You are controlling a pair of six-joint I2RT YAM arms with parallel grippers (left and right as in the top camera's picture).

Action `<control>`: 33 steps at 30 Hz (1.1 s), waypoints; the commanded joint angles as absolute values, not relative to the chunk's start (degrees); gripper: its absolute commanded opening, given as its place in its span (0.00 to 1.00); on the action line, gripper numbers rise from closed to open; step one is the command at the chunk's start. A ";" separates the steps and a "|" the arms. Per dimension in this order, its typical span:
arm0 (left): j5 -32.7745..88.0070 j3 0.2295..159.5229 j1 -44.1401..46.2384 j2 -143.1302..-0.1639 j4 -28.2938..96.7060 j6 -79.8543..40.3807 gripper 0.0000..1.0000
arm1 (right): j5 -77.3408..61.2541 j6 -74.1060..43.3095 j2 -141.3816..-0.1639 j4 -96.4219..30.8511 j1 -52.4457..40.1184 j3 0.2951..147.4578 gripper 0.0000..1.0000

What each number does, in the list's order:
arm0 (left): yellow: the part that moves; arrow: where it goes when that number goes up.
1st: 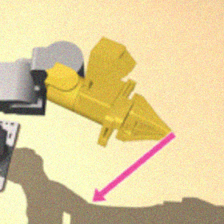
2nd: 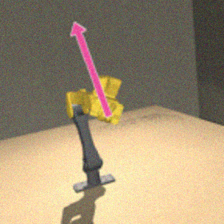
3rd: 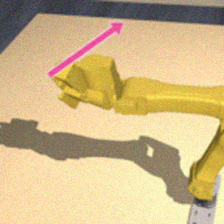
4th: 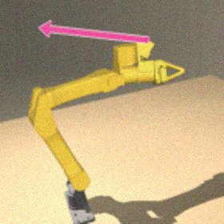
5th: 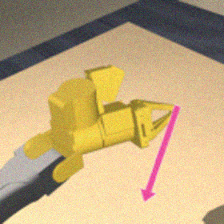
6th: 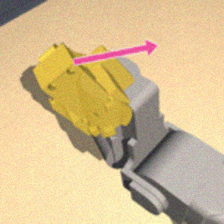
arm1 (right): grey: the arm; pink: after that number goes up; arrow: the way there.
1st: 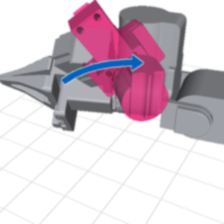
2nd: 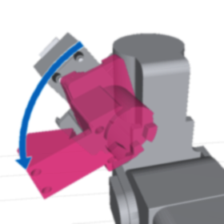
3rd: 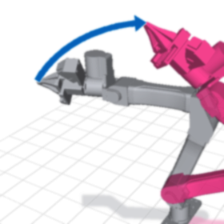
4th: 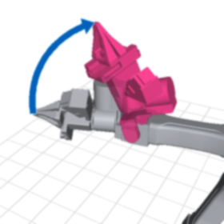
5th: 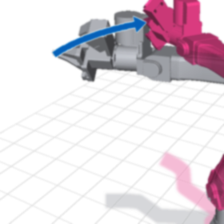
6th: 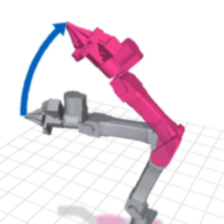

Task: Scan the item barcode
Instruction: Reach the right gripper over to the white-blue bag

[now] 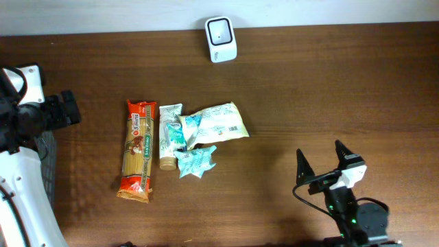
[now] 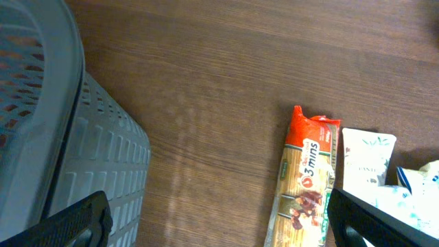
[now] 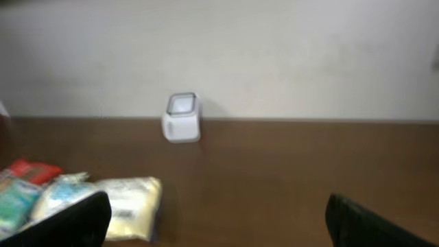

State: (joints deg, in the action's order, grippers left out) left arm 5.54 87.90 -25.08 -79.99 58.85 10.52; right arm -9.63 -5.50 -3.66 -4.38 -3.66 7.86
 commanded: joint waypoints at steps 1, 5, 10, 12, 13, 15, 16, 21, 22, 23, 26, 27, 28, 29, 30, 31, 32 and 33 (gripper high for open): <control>5.10 87.83 -24.97 -79.75 58.78 11.46 0.99 | -16.12 -2.81 -11.64 -13.30 -3.36 23.16 0.99; 5.08 87.83 -24.97 -79.75 58.78 11.46 0.99 | -20.49 -0.36 -30.63 -29.36 -3.36 44.10 0.99; 5.08 87.83 -24.97 -79.75 58.78 11.46 0.99 | -25.43 -0.21 -58.35 -50.59 -3.36 72.34 0.99; 5.10 87.83 -24.97 -79.75 58.78 11.46 0.99 | -26.57 -0.27 -67.42 -54.30 -3.36 78.83 0.99; 5.08 87.83 -24.97 -79.75 58.78 11.46 0.99 | -27.62 -1.89 -71.53 -53.91 -3.36 79.88 0.99; 5.10 87.83 -24.97 -79.75 58.78 11.46 0.99 | -32.49 -2.13 -77.03 -52.82 -3.36 79.88 0.99; 5.08 87.83 -24.97 -79.75 58.78 11.46 0.99 | -33.95 -2.00 -80.01 -51.55 -3.55 79.88 0.99; 5.10 87.83 -24.97 -79.75 58.78 11.46 0.99 | -34.33 -2.44 -93.89 -46.44 -8.27 79.88 1.00; 5.08 87.83 -24.97 -79.75 58.78 11.46 0.99 | -34.30 -2.42 -96.40 -46.19 -9.23 79.90 1.00; 5.08 87.83 -24.97 -79.75 58.78 11.46 0.99 | -34.30 -2.42 -98.10 -46.06 -10.48 79.90 1.00; 5.10 87.83 -24.97 -79.75 58.78 11.46 0.99 | -33.47 -5.65 -101.30 -41.56 -16.14 79.90 0.99; 5.08 87.83 -24.97 -79.75 58.78 11.46 0.99 | -32.77 -9.72 -102.41 -38.17 -17.87 79.90 0.97; 5.08 87.83 -24.97 -79.75 58.81 11.46 0.99 | -32.29 -12.80 -103.44 -35.29 -19.22 79.90 0.93; 5.10 87.81 -24.97 -79.75 58.78 11.46 0.99 | -32.34 -17.45 -105.41 -30.94 -21.30 79.90 0.89; 5.10 87.83 -24.97 -79.75 58.78 11.46 0.99 | -32.36 -22.48 -107.61 -27.62 -23.35 79.90 0.84; 5.10 87.83 -24.97 -79.75 58.78 11.46 0.99 | -32.36 -26.11 -109.56 -25.63 -24.99 79.90 0.83; 5.08 87.83 -24.97 -79.75 58.78 11.46 0.99 | -32.36 -28.73 -111.39 -24.21 -26.44 79.90 0.81; 5.08 87.83 -24.97 -79.75 58.78 11.46 0.99 | -32.42 -29.87 -112.66 -23.24 -27.51 79.90 0.81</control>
State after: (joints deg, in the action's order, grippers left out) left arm 5.10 87.83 -25.08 -80.03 58.87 10.52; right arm -32.69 -21.37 -109.27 -24.56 -24.84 79.33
